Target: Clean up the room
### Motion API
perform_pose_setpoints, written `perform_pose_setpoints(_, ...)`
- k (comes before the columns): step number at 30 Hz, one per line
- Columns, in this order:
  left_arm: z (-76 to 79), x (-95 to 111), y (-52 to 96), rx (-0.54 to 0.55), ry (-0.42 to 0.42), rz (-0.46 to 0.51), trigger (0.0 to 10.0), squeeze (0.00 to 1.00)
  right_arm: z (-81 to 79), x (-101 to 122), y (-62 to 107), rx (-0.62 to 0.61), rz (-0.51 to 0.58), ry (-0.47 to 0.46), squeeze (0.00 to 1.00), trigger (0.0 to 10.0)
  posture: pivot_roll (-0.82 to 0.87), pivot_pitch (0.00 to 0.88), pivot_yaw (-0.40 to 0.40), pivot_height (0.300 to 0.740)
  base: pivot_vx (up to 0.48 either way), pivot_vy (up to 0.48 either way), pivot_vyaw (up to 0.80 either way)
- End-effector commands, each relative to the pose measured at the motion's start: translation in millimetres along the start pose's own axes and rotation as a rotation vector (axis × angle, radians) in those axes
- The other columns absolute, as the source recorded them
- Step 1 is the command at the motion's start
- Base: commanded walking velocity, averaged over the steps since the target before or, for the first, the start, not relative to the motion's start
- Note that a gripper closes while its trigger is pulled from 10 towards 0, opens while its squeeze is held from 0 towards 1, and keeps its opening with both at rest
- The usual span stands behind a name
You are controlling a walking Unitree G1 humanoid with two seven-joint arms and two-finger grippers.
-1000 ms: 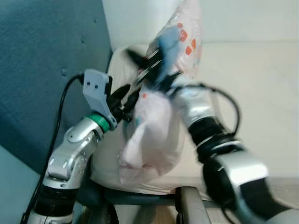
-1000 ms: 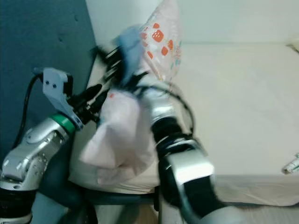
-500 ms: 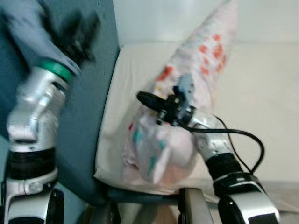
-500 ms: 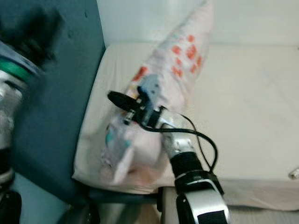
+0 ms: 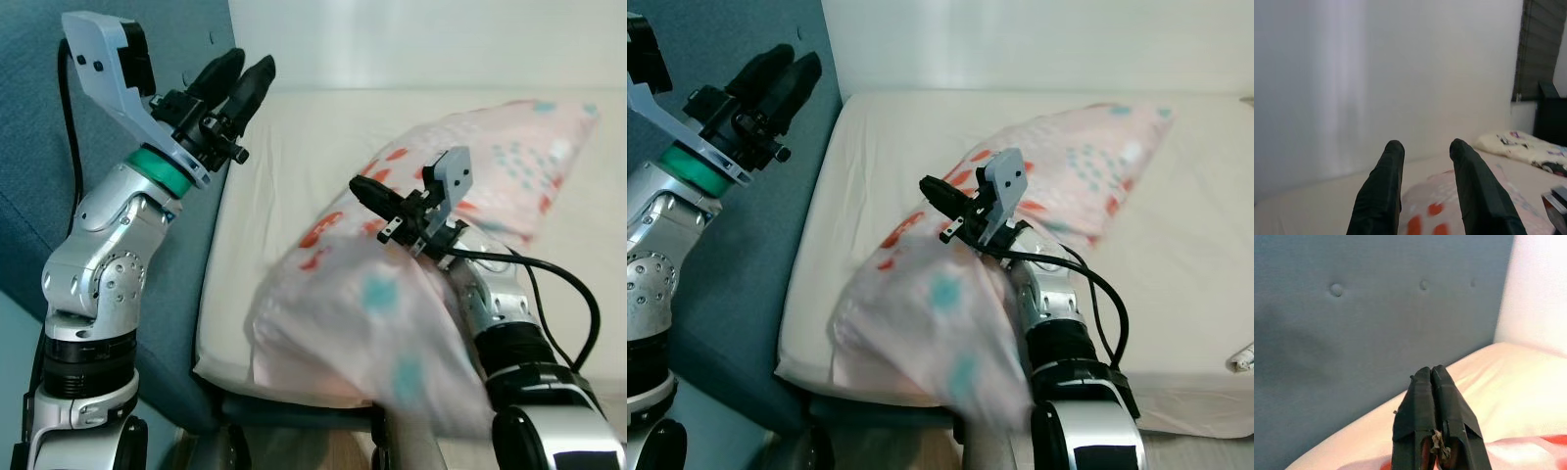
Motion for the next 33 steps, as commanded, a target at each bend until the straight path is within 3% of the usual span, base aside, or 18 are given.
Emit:
perform_pose_setpoints(1, 0.2, -16, 5.9, 0.011, -0.002, -0.068, 10.0, 0.0, 3.2, 16, 6.1, -0.013, 0.067, -0.015, 0.0, 10.0, -0.06, 0.141, 0.125, 0.571, 0.0, 0.0, 0.0)
perform_pose_setpoints(4, -0.6, -19, 7.0, 0.02, -0.006, -0.081, 10.0, 0.0, 3.7, 19, 7.1, -0.016, 0.084, -0.02, 0.0, 10.0, -0.06, 0.141, 0.125, 0.571, 0.0, 0.0, 0.0)
perform_pose_setpoints(6, -10.9, -51, 17.2, 0.122, -0.026, -0.188, 10.0, 0.0, 12.4, 28, 17.2, -0.174, 0.153, -0.02, 0.0, 10.0, -0.07, 0.134, 0.118, 0.571, 0.0, 0.0, 0.0)
perform_pose_setpoints(9, -17.5, -84, 31.2, 0.213, -0.023, -0.293, 10.0, 0.0, 18.0, 34, 33.1, -0.365, 0.21, -0.022, 0.0, 10.0, -0.09, 0.118, 0.108, 0.571, 0.0, 0.0, 0.0)
perform_pose_setpoints(15, -13.6, -98, 36.4, 0.221, -0.024, -0.345, 10.0, 0.0, 30.5, 24, 48.5, -0.502, 0.143, 0.044, 0.0, 10.0, -0.1, 0.11, 0.103, 0.576, 0.0, 0.0, 0.0)
perform_pose_setpoints(16, -7.6, -110, 40.1, 0.224, -0.007, -0.387, 10.0, 0.0, 40.5, 30, 60.2, -0.572, 0.158, 0.102, 0.0, 10.0, -0.11, 0.09, 0.098, 0.585, 0.0, 0.0, 0.0)
perform_pose_setpoints(23, 3.8, -123, 44.3, 0.224, -0.005, -0.416, 10.0, 0.0, 46.6, 38, 68.1, -0.632, 0.152, 0.128, 0.0, 10.0, -0.12, 0.077, 0.094, 0.609, 0.0, 0.0, 0.0)
perform_pose_setpoints(33, 7.6, -132, 44.7, 0.24, -0.002, -0.437, 10.0, 0.0, 49.3, 37, 68.8, -0.663, 0.14, 0.139, 0.0, 10.0, -0.12, 0.068, 0.092, 0.646, 0.0, 0.0, 0.0)
Point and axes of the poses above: a point about 5 cm out from each wrist's last joint towards the gripper, its own y axis pointing back from the gripper into the wrist, its own x axis along the axis of the wrist's last joint, z = x × y, the point moved 6 cm from there along -y, pointing out of the wrist towards the gripper, and after that the axes turned 3 degrees about -y, right-handed, at the moved point
